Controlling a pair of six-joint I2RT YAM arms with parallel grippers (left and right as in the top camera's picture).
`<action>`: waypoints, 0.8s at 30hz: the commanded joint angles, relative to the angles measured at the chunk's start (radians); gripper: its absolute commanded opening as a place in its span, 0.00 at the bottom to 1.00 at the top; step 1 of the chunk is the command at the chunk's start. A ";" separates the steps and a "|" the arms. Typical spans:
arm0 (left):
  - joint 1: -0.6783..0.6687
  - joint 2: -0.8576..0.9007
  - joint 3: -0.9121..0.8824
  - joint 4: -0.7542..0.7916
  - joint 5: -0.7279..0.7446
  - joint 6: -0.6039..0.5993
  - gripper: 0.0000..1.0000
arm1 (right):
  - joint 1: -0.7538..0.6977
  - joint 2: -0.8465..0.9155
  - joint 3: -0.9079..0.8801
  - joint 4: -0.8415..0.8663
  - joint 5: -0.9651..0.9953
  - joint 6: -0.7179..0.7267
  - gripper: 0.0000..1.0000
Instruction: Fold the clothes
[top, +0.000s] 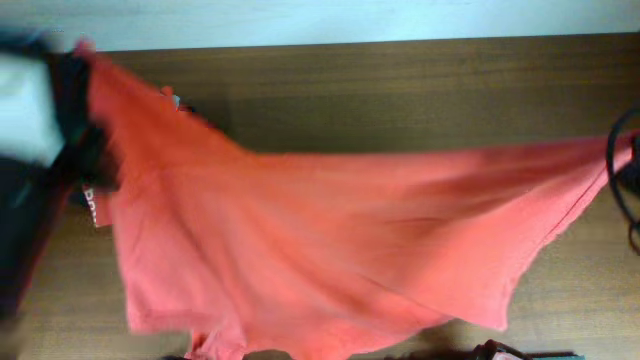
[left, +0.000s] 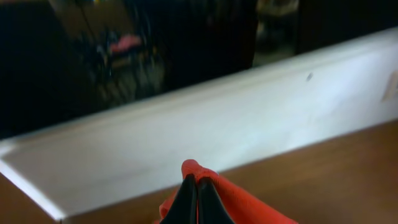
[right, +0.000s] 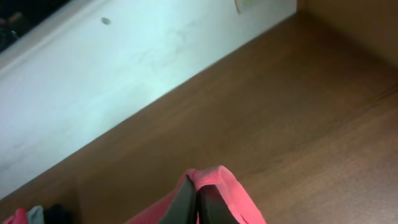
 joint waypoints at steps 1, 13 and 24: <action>-0.001 0.225 -0.009 0.022 -0.053 0.024 0.00 | 0.006 0.154 0.004 0.032 0.000 0.018 0.04; -0.002 0.826 -0.009 0.290 0.015 0.024 0.00 | 0.047 0.686 0.004 0.380 -0.185 0.019 0.04; 0.001 0.915 0.037 0.444 -0.014 0.023 0.68 | 0.070 0.813 0.007 0.630 -0.287 0.018 0.61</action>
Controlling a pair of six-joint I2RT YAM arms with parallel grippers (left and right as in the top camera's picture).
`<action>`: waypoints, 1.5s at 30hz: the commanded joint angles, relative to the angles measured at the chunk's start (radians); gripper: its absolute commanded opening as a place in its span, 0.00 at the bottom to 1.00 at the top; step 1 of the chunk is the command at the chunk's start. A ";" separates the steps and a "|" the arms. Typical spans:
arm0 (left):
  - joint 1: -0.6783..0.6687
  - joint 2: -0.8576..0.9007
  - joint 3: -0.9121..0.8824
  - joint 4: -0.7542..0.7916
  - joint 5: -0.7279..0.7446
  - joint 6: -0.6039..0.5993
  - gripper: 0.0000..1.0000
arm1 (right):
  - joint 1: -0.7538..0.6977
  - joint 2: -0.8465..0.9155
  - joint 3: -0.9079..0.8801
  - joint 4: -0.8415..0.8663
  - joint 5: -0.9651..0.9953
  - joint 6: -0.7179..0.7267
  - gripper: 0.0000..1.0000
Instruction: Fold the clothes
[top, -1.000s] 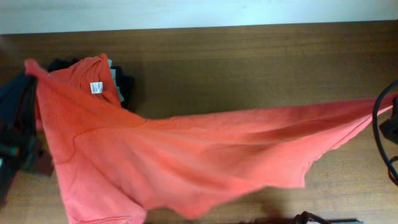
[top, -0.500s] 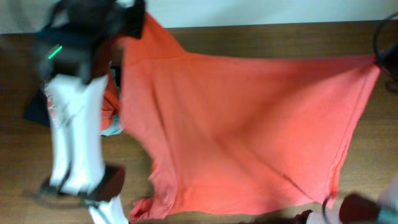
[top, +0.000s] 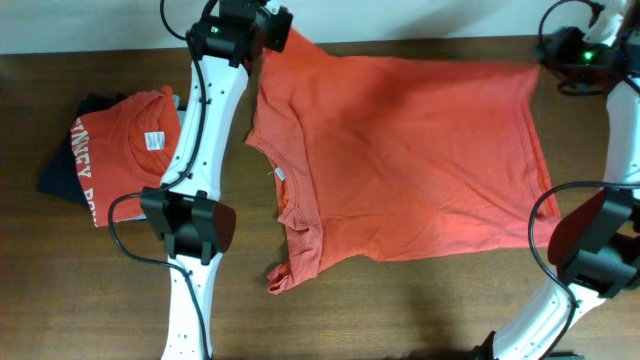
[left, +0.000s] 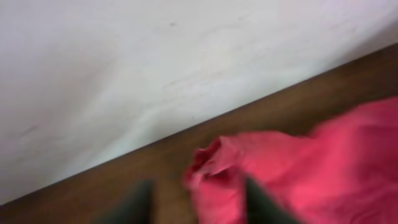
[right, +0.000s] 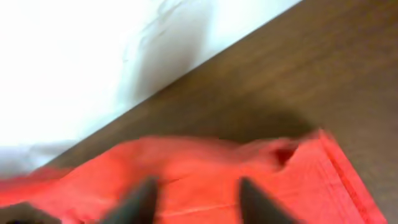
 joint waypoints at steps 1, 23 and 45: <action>0.002 -0.040 0.076 -0.053 -0.067 0.006 0.83 | -0.014 -0.055 0.014 -0.022 -0.046 0.005 0.64; 0.024 0.042 -0.103 -0.603 0.177 -0.127 0.74 | 0.043 -0.161 0.014 -0.670 0.112 -0.163 0.55; 0.148 0.218 -0.185 -0.331 0.292 -0.201 0.56 | 0.061 0.004 -0.056 -0.555 0.277 -0.091 0.52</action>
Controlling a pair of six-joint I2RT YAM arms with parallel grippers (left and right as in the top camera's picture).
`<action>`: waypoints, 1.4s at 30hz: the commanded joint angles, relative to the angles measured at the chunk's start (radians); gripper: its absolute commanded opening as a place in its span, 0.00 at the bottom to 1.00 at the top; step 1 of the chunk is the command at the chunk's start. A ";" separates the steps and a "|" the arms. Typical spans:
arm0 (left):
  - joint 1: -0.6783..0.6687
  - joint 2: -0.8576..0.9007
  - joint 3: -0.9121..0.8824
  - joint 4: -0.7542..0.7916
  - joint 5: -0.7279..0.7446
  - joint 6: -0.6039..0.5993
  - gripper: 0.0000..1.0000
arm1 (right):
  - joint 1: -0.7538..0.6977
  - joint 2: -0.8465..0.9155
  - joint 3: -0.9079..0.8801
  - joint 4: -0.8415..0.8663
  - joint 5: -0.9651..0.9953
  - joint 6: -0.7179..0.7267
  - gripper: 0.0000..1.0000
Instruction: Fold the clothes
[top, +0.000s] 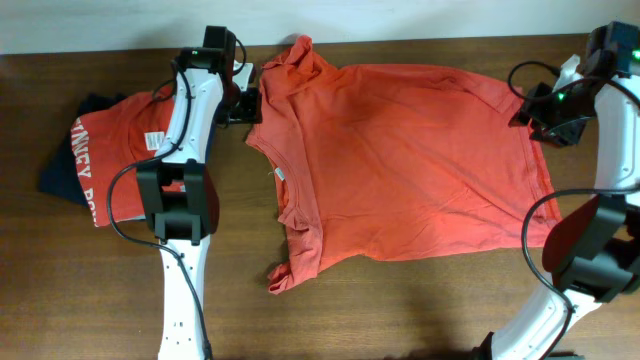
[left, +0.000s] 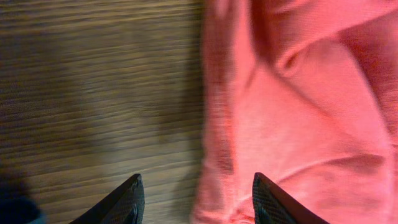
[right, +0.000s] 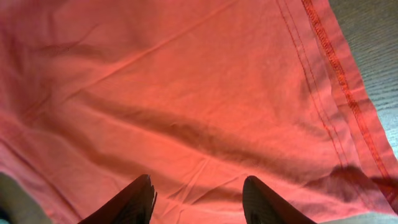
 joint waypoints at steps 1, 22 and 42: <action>-0.012 0.016 -0.001 0.002 0.049 -0.002 0.56 | 0.003 0.061 -0.015 0.016 0.047 0.012 0.51; -0.027 0.086 0.032 -0.053 0.047 0.004 0.00 | 0.004 0.354 -0.017 0.089 0.068 0.025 0.04; 0.105 0.085 0.307 -0.159 -0.041 -0.010 0.10 | 0.002 0.404 -0.020 0.117 0.157 0.053 0.04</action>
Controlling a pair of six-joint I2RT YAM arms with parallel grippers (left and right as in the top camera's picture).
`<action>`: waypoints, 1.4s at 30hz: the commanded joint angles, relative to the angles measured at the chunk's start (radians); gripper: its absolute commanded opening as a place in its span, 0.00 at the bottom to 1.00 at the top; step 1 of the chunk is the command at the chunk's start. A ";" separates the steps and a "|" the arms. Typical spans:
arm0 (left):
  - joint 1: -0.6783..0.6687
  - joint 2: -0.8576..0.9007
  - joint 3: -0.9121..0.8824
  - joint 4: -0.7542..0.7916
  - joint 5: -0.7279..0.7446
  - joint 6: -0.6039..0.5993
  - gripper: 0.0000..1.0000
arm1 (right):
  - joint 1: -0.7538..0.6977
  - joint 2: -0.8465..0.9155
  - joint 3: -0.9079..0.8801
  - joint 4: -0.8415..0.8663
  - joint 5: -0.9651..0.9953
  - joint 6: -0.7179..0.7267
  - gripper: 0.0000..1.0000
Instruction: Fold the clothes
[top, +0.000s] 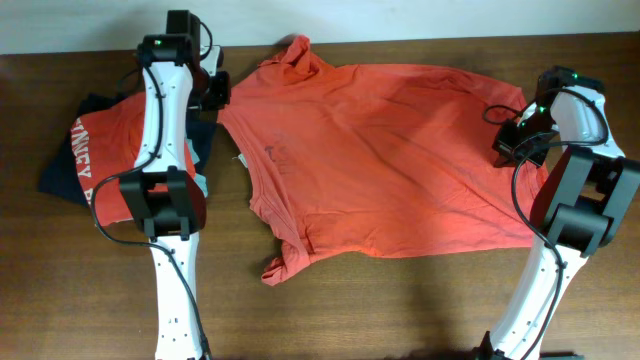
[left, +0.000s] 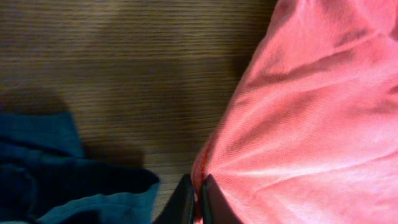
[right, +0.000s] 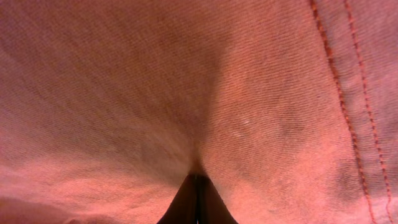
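An orange-red T-shirt lies spread across the wooden table, its lower left part rumpled. At the shirt's upper left edge my left gripper is shut on the fabric; in the left wrist view the fingers pinch the shirt's edge. My right gripper is shut on the shirt's right side; in the right wrist view the fingers close on a pinch of cloth.
A folded orange shirt with white lettering lies on dark navy clothing at the table's left. A teal and navy garment shows beside the left fingers. The white wall edge runs along the back.
Both grippers were open over the shirt; now each is shut on it. The shirt's left edge sits further left, toward the folded pile. The right gripper has moved lower on the right side.
Both grippers first held the shirt up by its corners, stretched in the air. Then it lay spread on the table with the grippers open at its far corners. They stayed open, lower along the edges, and now each pinches the shirt's side.
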 joint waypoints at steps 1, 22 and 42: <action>0.014 0.007 0.029 -0.005 -0.024 -0.008 0.22 | 0.000 0.042 -0.010 0.008 0.073 0.008 0.04; -0.009 -0.442 0.309 -0.296 -0.055 0.023 0.61 | -0.156 -0.402 0.024 -0.060 -0.176 -0.061 0.47; -0.229 -1.047 -1.251 0.020 -0.002 0.003 0.64 | -0.170 -0.694 0.016 -0.267 -0.193 -0.068 0.54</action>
